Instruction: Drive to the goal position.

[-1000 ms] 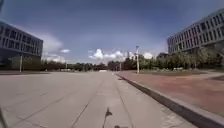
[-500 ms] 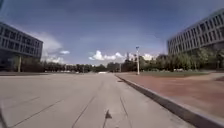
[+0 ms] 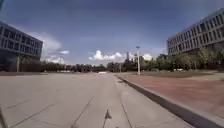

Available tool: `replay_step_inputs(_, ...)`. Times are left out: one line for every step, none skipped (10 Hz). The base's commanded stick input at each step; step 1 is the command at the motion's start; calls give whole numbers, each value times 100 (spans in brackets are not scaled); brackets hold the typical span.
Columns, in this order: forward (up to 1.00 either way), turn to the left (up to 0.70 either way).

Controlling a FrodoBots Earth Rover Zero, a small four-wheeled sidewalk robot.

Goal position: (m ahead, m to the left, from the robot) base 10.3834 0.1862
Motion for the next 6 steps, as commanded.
replay_step_inputs(70, 0)
replay_step_inputs(70, 0)
replay_step_inputs(70, 0)
replay_step_inputs(70, 0)
replay_step_inputs(70, 0)
replay_step_inputs(70, 0)
